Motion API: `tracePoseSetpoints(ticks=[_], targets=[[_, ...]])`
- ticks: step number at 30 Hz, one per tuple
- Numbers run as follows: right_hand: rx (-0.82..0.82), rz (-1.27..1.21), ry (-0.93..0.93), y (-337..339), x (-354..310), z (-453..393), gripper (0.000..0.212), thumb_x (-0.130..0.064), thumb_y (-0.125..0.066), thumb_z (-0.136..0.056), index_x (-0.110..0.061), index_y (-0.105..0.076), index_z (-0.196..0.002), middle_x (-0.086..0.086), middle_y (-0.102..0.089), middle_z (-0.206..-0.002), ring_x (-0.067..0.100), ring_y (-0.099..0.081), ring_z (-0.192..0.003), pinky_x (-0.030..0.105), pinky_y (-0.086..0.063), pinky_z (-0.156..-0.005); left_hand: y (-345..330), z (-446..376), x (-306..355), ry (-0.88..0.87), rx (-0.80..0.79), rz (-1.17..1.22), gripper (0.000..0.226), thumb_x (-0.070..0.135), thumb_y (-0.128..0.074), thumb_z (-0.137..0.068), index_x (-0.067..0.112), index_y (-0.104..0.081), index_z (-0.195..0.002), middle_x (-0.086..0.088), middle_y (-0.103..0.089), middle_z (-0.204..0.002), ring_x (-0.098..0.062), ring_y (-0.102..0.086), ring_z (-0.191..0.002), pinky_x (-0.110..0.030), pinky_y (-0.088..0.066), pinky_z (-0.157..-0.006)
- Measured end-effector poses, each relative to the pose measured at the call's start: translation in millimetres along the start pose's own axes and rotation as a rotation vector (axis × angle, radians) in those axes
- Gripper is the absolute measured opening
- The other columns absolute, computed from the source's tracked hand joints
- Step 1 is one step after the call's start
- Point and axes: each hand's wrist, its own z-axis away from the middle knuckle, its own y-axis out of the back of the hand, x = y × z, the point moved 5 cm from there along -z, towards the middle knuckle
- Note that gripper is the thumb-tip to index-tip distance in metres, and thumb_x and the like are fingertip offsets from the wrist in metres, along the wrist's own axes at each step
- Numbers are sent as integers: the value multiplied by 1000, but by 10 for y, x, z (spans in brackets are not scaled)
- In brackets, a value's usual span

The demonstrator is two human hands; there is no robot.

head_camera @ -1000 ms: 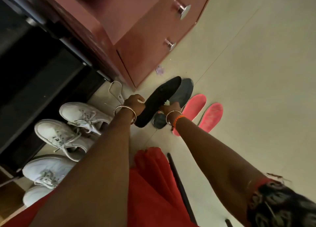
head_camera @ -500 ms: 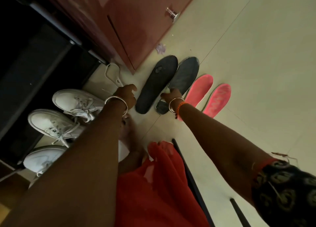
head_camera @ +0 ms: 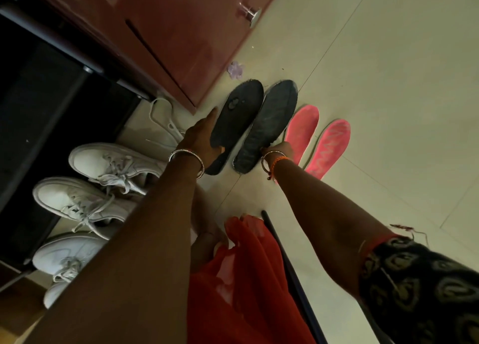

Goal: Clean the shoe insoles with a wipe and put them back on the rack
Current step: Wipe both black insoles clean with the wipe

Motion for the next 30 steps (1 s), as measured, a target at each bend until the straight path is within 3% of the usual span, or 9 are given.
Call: tracePoseSetpoints(ticks=[7, 13, 16, 18, 21, 25, 27, 30], targets=[[30, -145, -23, 68, -16, 74, 33, -22, -62, -86, -1, -55, -110, 11, -58, -95, 24, -53, -80, 31, -45, -68, 42, -2, -82, 28, -5, -34, 88, 12, -67, -85, 25, -11, -151, -11, -29, -152, -30, -32, -137, -41, -31, -112], [187, -206, 174, 475, -238, 490, 26, -28, -49, -90, -9, -54, -107, 9, -60, -91, 28, -57, -83, 33, -44, -69, 324, 78, 392, -119, 96, 56, 73, 9, -65, -86, 16, -27, -148, -14, -38, -147, -27, -36, -136, -39, -30, -112], [212, -274, 191, 757, -369, 706, 35, -28, -47, -92, -8, -52, -120, 12, -62, -109, 31, -58, -99, 30, -39, -76, 526, 229, 738, -201, 172, 89, 65, 6, -65, -85, 9, -36, -143, -14, -42, -144, -26, -38, -134, -34, -30, -112], [244, -378, 192, 957, -414, 880, 38, -27, -47, -91, -9, -48, -124, 10, -61, -109, 30, -58, -102, 27, -36, -75, 645, 423, 910, -238, 166, 109, 62, 7, -65, -84, 8, -40, -141, -12, -44, -143, -24, -41, -132, -32, -30, -112], [323, -483, 190, 1257, -499, 1158, 33, -28, -47, -91, -6, -53, -115, 9, -57, -96, 29, -57, -92, 25, -31, -69, 862, 713, 1069, -232, 193, 127, 60, 9, -64, -84, 9, -43, -140, -8, -49, -138, -20, -47, -126, -29, -34, -109], [382, -706, 169, 1636, -640, 1597, 19, -27, -47, -87, -9, -54, -88, 5, -57, -78, 31, -57, -79, 32, -38, -66, 1152, 1144, 1263, -180, 296, 127, 53, 0, -61, -86, 8, -48, -136, -11, -56, -130, -25, -56, -113, -13, -33, -89], [391, -829, 173, 1833, -732, 1884, 16, -26, -47, -87, -12, -51, -80, -3, -50, -65, 25, -53, -65, 32, -40, -65, 1290, 1356, 1342, -164, 337, 188, 49, -2, -59, -87, 9, -49, -134, -13, -59, -120, -23, -56, -103, -9, -35, -79], [390, -1073, 235, 2049, -866, 2365, 16, -19, -47, -90, -7, -51, -79, -4, -48, -63, 14, -46, -56, 25, -35, -57, 1460, 1665, 1424, -150, 368, 244, 39, 0, -54, -91, 6, -52, -130, -5, -54, -103, -14, -49, -94, -13, -39, -69]])
